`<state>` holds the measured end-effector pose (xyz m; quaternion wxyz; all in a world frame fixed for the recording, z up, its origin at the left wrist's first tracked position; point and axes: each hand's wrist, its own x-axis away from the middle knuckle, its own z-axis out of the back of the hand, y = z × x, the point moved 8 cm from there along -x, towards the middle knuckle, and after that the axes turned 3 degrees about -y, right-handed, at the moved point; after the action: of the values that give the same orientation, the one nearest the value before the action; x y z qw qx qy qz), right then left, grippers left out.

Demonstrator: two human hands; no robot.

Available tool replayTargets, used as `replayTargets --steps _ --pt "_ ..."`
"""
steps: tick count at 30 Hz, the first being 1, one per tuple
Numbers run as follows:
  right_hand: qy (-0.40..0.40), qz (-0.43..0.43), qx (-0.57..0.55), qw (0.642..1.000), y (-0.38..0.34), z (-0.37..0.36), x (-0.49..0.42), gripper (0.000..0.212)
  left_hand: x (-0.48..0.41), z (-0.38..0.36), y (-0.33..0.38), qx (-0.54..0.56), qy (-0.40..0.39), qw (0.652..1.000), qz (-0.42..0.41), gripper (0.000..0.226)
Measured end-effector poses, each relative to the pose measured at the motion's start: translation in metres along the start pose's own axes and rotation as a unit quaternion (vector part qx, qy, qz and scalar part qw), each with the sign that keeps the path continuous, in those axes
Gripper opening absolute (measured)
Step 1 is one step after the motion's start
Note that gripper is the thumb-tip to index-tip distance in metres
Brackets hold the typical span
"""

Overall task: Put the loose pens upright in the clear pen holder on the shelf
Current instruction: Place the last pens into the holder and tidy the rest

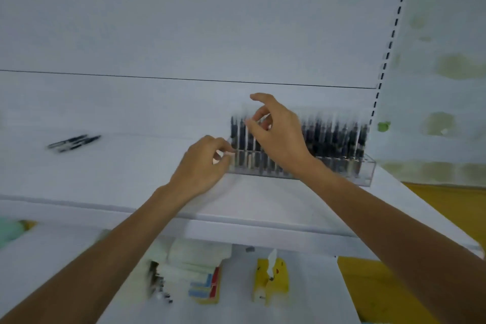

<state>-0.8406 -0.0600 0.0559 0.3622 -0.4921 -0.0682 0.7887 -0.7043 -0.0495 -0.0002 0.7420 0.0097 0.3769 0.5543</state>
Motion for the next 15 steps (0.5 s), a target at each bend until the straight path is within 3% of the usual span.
replayTargets --steps 3,8,15 --pt "-0.03 -0.008 -0.07 0.997 -0.039 -0.067 -0.008 0.04 0.033 0.053 -0.069 -0.024 0.014 0.997 0.076 0.017" --pt "-0.087 0.016 -0.066 0.994 -0.099 -0.168 -0.01 0.032 0.076 0.142 -0.174 -0.049 0.028 0.984 0.17 0.018" --pt "-0.1 -0.015 -0.079 0.992 -0.14 -0.277 -0.025 0.027 0.13 0.231 -0.264 -0.052 0.037 0.981 0.183 0.018"
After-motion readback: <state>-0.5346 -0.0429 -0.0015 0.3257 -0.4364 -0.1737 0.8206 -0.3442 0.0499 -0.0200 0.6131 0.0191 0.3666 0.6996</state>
